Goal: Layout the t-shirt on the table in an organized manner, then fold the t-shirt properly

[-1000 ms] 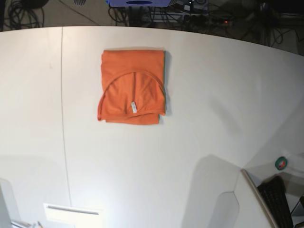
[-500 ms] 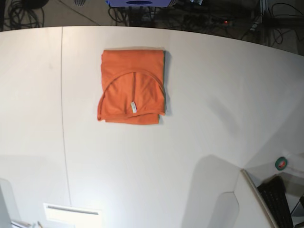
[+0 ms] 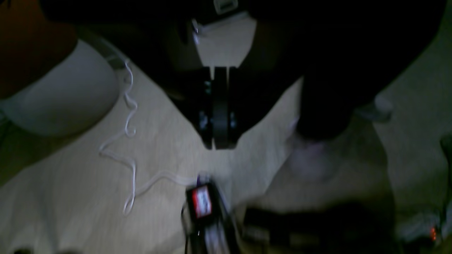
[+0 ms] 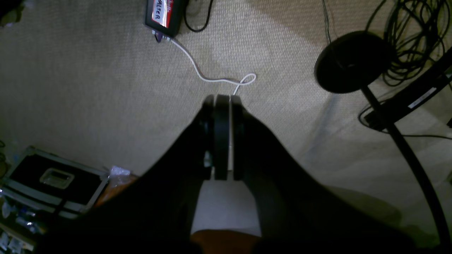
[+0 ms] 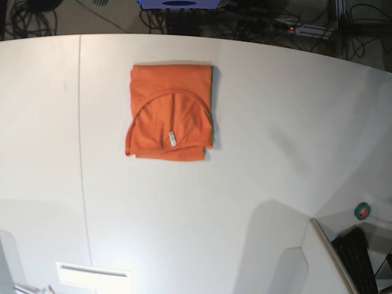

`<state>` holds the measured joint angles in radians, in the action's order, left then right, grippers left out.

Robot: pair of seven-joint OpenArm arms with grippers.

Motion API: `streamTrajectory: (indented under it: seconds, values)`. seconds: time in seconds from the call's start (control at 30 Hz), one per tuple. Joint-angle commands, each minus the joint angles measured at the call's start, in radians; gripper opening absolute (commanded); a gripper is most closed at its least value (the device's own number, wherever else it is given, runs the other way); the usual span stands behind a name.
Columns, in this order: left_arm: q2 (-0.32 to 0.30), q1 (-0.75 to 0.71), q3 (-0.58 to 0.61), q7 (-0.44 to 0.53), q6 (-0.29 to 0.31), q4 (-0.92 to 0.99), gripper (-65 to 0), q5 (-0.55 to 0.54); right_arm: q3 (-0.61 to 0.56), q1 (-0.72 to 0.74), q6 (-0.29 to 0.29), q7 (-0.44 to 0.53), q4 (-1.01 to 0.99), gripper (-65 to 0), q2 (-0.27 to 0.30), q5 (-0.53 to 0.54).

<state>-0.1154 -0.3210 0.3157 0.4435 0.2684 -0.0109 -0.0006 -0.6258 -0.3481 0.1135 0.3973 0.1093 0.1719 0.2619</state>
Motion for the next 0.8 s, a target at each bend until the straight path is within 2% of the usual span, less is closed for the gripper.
streamTrajectory:
  seconds: [0.0, 0.77]
  values:
    - [0.001, 0.000, 0.000, 0.011, 0.006, -0.001, -65.0, 0.001, 0.002, -0.019, 0.001, 0.004, -0.004, -65.0, 0.007, 0.004]
    - [0.016, 0.015, -0.003, 0.010, 0.006, -0.039, -65.0, 0.001, 0.001, -0.004, 0.001, 0.009, 0.083, -65.0, -0.010, 0.003]
